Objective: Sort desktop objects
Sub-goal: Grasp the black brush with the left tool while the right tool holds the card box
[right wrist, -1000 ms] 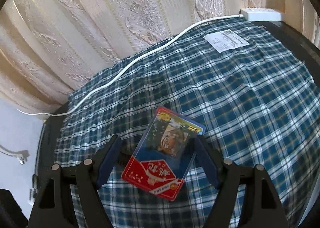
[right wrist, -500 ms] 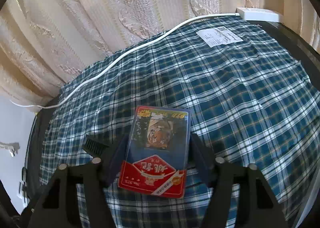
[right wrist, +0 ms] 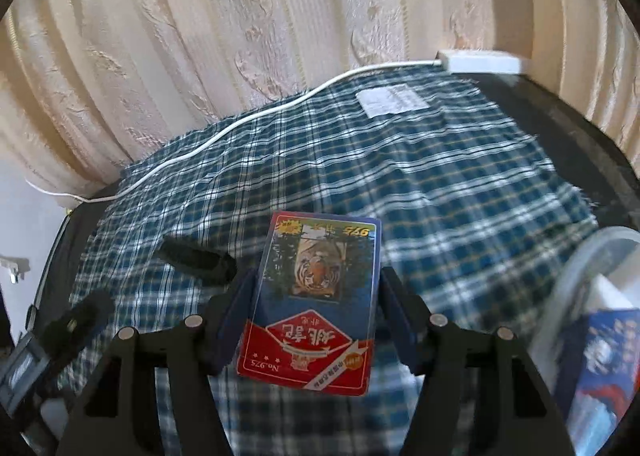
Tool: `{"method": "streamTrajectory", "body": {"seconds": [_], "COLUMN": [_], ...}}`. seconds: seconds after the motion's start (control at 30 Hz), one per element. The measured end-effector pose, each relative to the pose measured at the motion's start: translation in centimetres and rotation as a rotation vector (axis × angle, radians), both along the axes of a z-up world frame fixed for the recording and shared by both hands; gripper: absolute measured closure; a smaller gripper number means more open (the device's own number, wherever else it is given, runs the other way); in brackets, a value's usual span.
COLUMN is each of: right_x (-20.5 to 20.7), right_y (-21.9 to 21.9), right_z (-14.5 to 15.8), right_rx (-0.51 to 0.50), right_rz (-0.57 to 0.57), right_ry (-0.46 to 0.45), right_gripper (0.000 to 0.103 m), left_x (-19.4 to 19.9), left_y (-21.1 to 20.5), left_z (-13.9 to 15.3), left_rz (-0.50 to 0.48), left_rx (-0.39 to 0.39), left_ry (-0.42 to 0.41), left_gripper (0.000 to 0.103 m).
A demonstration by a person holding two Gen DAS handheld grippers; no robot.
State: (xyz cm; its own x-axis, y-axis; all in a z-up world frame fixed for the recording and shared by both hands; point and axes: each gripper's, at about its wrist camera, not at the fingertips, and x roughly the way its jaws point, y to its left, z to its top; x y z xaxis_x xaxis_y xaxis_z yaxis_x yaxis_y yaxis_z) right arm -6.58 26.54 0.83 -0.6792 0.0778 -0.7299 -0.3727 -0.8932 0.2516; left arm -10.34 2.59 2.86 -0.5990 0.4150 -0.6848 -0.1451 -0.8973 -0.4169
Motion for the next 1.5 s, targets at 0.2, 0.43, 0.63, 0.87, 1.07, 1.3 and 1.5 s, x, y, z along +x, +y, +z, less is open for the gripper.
{"method": "streamTrajectory", "body": {"seconds": [0.2,0.43,0.63,0.87,1.07,1.3,1.5], "right_x": [2.3,3.7,4.6,5.2,5.5,5.7,5.7], "right_y": [-0.4,-0.2,0.3,0.5,0.8,1.0,0.8], "right_z": [0.1,-0.4,-0.5,0.2,0.6,0.8,0.6], "right_rx": [0.047,0.055,0.033,0.017,-0.007,-0.016,-0.012], "right_rz": [0.011,0.039,0.05,0.063,0.06,0.059,0.058], "right_ry": [0.026,0.034,0.056,0.088,0.102,0.104,0.098], "right_gripper": [0.036,0.036,0.036,0.036,0.036,0.036,0.036], "left_x": [-0.3,-2.0,-4.0,-6.0,-6.1,-5.1,-5.1], "left_y": [2.5,4.2,7.0,8.7,9.3,6.9,6.3], "left_z": [0.2,-0.2,-0.5,-1.7,-1.9,-2.0,-2.1], "left_rz": [-0.022,0.069,0.119,0.171,0.116,0.081,0.075], "left_rx": [-0.021,-0.015,-0.075,-0.145,-0.271,-0.329,-0.345], "left_ry": [-0.035,-0.089,-0.101,-0.133,-0.117,-0.109,-0.087], "left_gripper": [0.015,0.015,0.015,0.015,0.015,0.015,0.018]}}
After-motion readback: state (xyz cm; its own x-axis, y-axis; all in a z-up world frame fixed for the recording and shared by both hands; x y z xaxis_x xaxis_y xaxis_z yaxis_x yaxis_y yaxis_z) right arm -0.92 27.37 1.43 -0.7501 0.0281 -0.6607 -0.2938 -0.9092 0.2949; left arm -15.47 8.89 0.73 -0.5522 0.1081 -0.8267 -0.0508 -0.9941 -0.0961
